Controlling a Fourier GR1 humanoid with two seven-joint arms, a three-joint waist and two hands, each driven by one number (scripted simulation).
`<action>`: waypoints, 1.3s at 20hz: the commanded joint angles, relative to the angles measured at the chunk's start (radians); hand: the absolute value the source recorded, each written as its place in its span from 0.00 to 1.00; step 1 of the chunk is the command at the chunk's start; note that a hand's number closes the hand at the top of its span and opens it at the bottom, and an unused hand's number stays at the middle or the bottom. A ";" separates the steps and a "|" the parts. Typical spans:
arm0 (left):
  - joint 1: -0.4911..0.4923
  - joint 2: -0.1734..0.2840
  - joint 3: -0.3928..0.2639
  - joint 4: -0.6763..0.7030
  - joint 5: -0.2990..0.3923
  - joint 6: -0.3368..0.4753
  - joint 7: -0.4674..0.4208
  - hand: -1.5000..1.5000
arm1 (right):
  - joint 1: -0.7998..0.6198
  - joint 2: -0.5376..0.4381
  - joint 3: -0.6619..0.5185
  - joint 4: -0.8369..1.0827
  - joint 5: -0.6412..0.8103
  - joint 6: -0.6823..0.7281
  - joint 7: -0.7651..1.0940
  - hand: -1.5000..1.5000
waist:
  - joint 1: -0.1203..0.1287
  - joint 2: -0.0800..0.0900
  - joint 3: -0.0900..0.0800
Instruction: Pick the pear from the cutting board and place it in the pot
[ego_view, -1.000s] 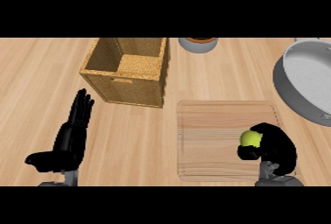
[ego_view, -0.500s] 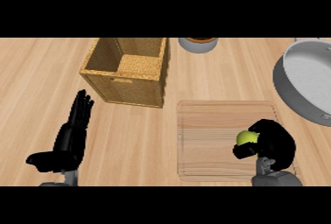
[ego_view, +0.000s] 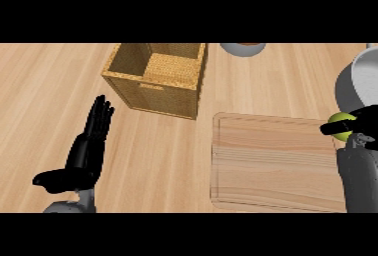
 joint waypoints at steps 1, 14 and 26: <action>-0.022 -0.016 -0.027 0.001 -0.003 -0.012 -0.006 0.50 | -0.138 -0.119 -0.136 0.107 0.055 -0.026 0.133 1.00 | 0.041 0.027 -0.001; -0.078 -0.018 -0.078 0.006 -0.026 -0.045 0.003 0.50 | -0.388 -0.392 -0.265 0.432 0.405 -0.015 0.241 1.00 | 0.153 0.049 -0.002; -0.116 -0.037 -0.070 0.029 -0.022 -0.032 0.031 0.50 | -0.525 -0.454 -0.379 0.626 0.638 -0.017 0.372 1.00 | 0.137 0.029 0.002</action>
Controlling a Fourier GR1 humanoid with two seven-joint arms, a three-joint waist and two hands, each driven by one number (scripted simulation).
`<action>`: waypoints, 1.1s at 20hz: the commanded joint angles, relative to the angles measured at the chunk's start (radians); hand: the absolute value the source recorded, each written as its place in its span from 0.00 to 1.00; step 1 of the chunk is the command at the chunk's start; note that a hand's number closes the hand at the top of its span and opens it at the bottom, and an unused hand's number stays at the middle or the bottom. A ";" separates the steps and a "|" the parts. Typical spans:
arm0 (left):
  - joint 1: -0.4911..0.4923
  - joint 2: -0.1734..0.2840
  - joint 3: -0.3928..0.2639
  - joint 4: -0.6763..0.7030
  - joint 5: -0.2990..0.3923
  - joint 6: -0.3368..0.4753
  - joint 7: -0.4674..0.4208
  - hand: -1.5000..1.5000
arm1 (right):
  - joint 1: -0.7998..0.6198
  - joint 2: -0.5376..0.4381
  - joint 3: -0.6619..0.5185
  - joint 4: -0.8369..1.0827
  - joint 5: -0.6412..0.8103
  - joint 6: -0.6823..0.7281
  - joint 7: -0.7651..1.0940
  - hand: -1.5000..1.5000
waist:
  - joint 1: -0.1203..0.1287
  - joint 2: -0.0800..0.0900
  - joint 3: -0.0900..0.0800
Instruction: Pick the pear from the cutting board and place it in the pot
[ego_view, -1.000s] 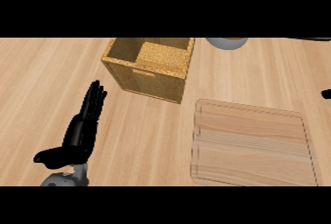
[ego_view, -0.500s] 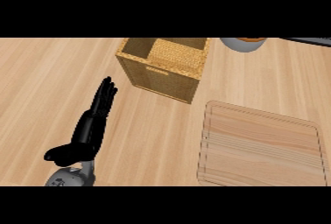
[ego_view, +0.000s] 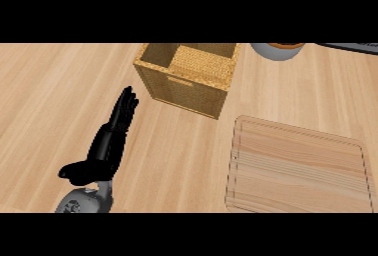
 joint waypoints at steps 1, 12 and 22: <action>0.001 -0.008 -0.004 0.008 -0.008 0.013 0.012 0.50 | -0.059 -0.005 -0.030 0.073 0.080 0.001 0.252 1.00 | -0.013 -0.013 0.001; 0.038 0.021 0.052 0.031 0.005 0.019 -0.013 0.50 | -0.081 0.061 -0.183 0.131 0.231 -0.076 0.276 1.00 | -0.072 -0.037 0.001; 0.048 0.014 0.076 -0.007 0.018 0.045 0.027 0.50 | -0.043 0.182 -0.387 0.164 0.193 -0.229 0.276 1.00 | -0.127 -0.056 0.004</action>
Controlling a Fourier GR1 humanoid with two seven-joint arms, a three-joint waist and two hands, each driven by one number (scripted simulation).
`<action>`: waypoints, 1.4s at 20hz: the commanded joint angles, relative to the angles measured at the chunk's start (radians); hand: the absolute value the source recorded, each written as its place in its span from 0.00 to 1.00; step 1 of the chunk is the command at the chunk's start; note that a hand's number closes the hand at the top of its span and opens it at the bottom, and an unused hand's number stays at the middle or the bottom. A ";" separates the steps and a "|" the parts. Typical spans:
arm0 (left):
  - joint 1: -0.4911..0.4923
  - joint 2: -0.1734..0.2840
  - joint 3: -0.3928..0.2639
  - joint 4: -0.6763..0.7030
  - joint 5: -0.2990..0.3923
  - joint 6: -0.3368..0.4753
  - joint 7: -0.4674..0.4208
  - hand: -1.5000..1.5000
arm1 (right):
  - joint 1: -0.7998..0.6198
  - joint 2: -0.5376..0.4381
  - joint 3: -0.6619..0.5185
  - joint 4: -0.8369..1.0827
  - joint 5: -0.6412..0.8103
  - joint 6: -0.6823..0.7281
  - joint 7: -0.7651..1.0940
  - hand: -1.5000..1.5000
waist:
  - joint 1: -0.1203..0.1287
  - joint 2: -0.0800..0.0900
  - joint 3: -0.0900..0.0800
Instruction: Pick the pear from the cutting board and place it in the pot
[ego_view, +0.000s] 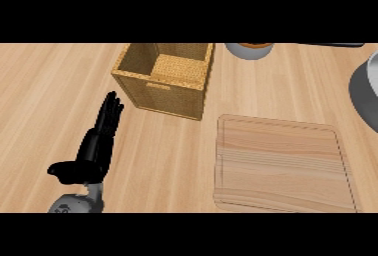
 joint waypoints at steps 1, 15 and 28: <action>-0.019 -0.008 0.014 0.009 -0.014 0.026 -0.012 0.50 | 0.018 0.059 -0.089 0.013 -0.017 -0.134 0.245 1.00 | -0.026 -0.001 0.000; 0.008 0.013 0.029 -0.007 -0.001 0.008 -0.001 0.50 | 0.045 0.163 -0.291 -0.123 -0.069 -0.500 0.069 0.00 | -0.031 -0.009 0.000; 0.054 -0.005 0.023 0.003 -0.003 0.015 -0.023 0.50 | 0.109 0.377 -0.382 -0.411 0.008 -1.079 -0.003 0.00 | -0.053 -0.021 -0.004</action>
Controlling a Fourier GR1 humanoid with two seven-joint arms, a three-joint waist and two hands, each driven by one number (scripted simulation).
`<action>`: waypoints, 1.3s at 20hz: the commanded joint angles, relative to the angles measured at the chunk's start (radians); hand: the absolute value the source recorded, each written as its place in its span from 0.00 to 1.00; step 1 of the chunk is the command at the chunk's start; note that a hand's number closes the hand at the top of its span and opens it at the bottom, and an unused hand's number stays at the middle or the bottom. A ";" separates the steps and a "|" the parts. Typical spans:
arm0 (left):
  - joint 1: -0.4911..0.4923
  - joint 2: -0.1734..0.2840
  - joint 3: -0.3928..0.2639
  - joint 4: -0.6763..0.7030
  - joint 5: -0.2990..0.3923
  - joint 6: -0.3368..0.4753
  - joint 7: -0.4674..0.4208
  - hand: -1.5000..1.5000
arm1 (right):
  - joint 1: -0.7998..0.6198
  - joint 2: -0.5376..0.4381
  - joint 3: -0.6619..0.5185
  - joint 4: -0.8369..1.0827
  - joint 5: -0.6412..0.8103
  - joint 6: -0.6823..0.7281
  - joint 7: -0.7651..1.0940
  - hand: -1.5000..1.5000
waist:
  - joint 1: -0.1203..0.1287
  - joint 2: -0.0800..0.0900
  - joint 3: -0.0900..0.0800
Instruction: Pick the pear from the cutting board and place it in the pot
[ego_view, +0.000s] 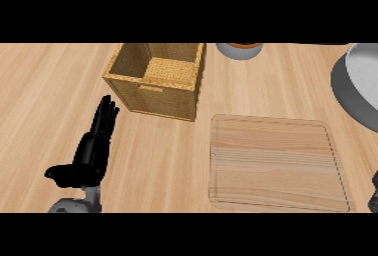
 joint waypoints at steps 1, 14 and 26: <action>0.015 0.002 0.007 0.008 -0.008 0.010 -0.004 0.50 | 0.004 0.098 -0.055 -0.065 0.060 -0.243 0.184 0.00 | -0.011 -0.005 -0.001; -0.004 0.019 0.046 0.026 0.019 -0.029 -0.005 0.50 | -0.007 0.231 -0.161 -0.095 0.259 -0.454 0.231 0.00 | -0.020 -0.015 -0.003; 0.031 -0.039 -0.022 0.013 -0.039 0.012 -0.007 0.50 | 0.003 0.231 -0.253 -0.246 0.303 -0.495 0.236 0.00 | -0.018 -0.026 -0.005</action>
